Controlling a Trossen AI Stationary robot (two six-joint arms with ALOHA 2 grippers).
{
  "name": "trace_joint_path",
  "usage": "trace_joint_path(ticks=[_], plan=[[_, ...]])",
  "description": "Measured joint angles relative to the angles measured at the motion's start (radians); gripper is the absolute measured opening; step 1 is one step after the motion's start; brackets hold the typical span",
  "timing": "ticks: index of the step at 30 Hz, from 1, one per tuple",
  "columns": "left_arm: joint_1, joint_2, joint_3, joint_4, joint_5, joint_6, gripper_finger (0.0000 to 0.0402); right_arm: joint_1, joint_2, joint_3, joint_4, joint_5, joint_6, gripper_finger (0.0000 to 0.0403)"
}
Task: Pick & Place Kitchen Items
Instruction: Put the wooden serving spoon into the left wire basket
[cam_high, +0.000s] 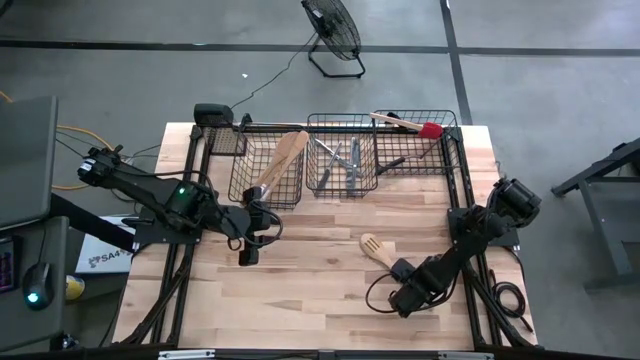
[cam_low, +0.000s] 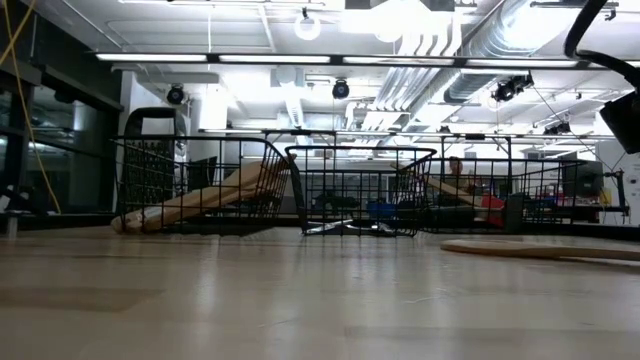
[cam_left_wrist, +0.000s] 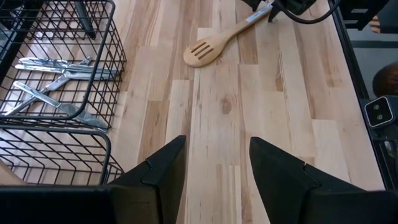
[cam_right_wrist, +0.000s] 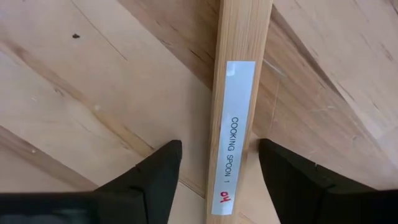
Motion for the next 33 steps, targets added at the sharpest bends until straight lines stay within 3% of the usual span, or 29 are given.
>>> trace_joint_path(ticks=[16,25,33], plan=[[0.000,0.000,0.000,0.003,0.000,-0.002,0.0173,0.000,0.000,-0.001,-0.006,0.025,0.003,0.0075],[0.000,0.000,0.000,0.002,0.000,0.006,0.0173,0.003,-0.007,0.002,-0.010,0.037,-0.009,0.0072],[0.000,0.000,0.000,-0.011,0.000,-0.017,0.0173,0.007,-0.083,-0.002,-0.006,0.165,-0.036,0.0071]])
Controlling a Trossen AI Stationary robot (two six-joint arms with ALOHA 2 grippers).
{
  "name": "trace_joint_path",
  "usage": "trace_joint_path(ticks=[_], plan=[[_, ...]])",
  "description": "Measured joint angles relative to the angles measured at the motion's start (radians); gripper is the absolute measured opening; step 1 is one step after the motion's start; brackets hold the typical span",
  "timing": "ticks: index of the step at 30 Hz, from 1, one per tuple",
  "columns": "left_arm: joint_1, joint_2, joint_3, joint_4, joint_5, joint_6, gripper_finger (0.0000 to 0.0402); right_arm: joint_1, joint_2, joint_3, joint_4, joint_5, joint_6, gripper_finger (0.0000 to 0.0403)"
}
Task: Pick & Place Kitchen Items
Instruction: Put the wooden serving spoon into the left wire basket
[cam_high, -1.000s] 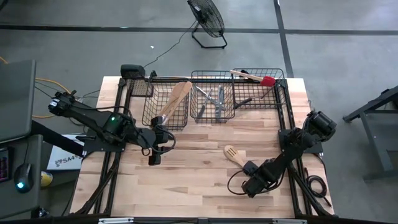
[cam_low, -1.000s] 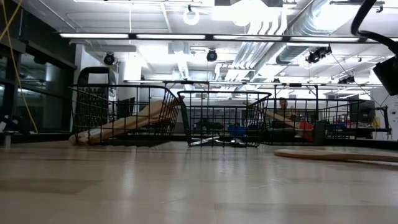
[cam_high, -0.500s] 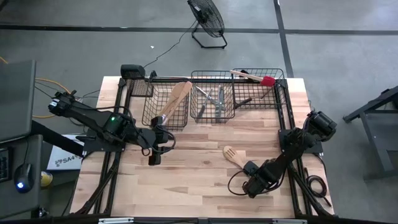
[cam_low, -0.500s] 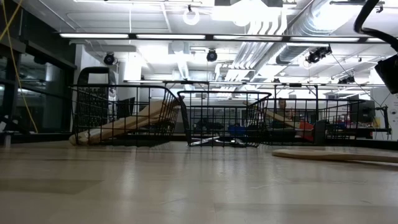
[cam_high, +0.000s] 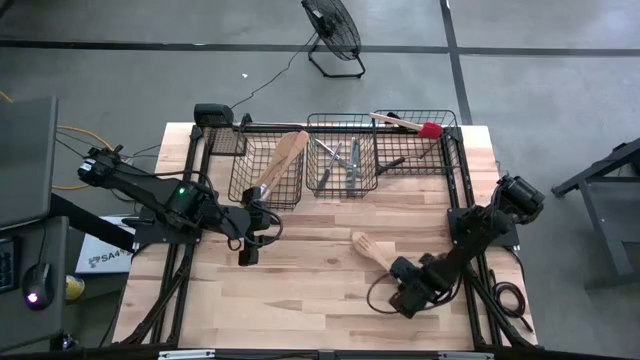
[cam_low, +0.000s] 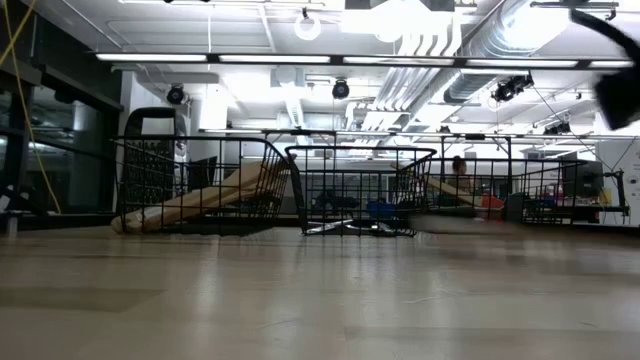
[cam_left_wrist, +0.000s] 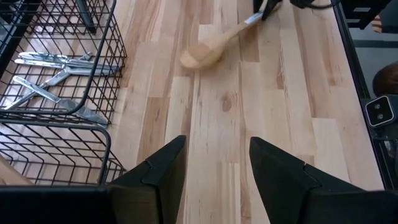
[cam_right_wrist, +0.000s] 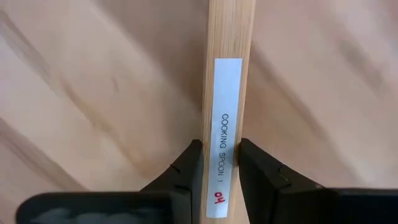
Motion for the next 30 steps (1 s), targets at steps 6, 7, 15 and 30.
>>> trace_joint_path(ticks=[6,7,15,30], plan=[[0.000,0.000,0.000,-0.002,0.000,-0.004,0.0173,0.009,-0.055,0.002,0.003,0.109,-0.002,0.0071],[0.000,0.000,0.000,0.002,0.000,-0.004,0.0173,0.011,-0.065,0.002,0.004,0.132,-0.005,0.0071],[0.002,0.000,0.001,0.047,0.000,-0.004,0.0173,0.015,-0.145,0.004,0.119,0.417,-0.114,0.0071],[0.002,0.104,0.001,0.422,-0.062,0.150,0.0173,-0.051,-0.206,0.007,0.748,0.797,-0.860,0.0071]])
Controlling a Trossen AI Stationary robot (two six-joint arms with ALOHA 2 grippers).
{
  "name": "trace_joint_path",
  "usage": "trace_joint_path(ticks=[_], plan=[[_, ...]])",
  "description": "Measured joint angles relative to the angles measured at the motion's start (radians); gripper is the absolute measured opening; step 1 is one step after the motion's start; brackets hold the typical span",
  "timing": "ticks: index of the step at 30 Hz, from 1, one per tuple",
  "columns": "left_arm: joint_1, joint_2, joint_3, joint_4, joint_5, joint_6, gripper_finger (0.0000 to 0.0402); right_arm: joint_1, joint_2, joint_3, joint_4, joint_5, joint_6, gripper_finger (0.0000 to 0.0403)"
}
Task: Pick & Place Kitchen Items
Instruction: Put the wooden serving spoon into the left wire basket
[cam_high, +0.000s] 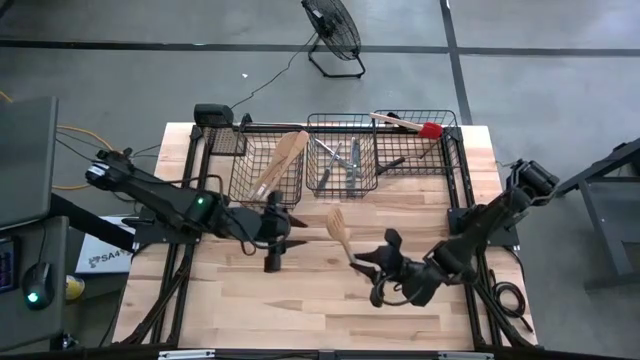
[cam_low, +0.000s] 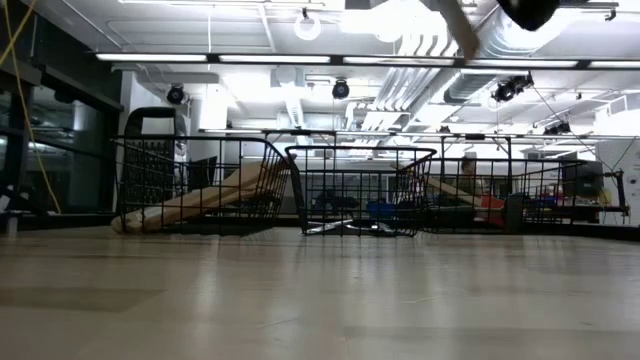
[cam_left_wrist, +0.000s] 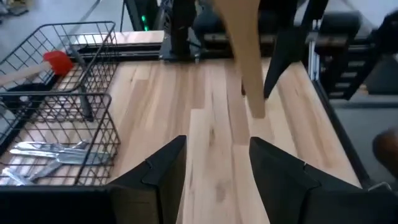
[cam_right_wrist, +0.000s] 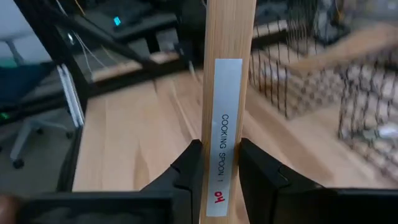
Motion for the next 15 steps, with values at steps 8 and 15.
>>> trace_joint_path(ticks=[8,15], plan=[[0.008,0.081,0.002,0.240,-0.028,0.113,0.0173,-0.052,0.001,0.000,0.216,-0.039,-0.252,0.0071],[0.022,0.132,0.003,0.349,0.001,0.135,0.0173,-0.065,0.002,0.001,0.313,-0.037,-0.355,0.0071]])
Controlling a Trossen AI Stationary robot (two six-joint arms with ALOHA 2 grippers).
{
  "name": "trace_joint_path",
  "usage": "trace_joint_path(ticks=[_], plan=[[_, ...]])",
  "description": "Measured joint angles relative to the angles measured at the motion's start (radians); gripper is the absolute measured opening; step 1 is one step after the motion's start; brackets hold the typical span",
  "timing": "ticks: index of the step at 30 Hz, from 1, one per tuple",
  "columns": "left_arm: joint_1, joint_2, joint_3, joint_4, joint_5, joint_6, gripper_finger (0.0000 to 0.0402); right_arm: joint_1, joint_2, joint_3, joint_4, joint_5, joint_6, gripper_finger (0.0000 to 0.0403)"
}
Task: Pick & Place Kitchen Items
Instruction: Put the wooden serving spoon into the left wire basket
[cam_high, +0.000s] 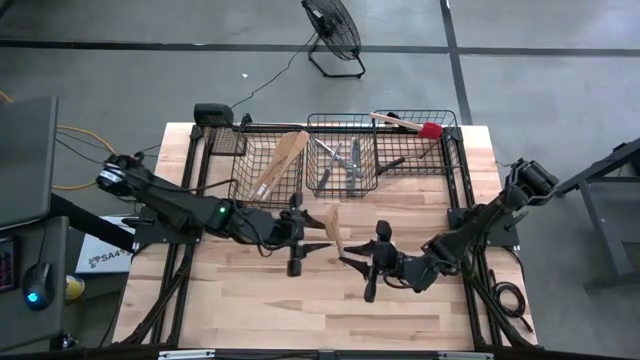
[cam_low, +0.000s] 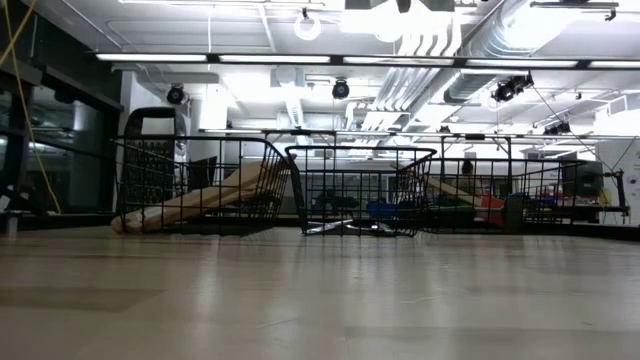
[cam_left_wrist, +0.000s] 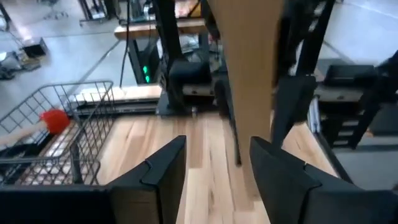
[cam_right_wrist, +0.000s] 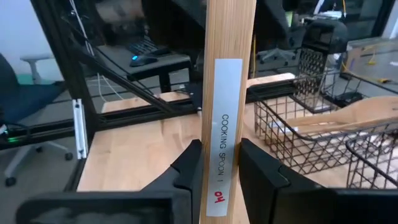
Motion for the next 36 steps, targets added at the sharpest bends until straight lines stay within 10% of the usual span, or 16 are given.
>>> trace_joint_path(ticks=[28,36], plan=[[0.031,0.020,-0.003,0.208,0.221,0.031,0.0170,-0.056,0.000,0.000,0.019,-0.078,-0.094,0.0070],[0.032,0.020,-0.003,0.220,0.218,0.039,0.0088,-0.061,0.000,0.000,0.019,-0.096,-0.099,0.0070]])
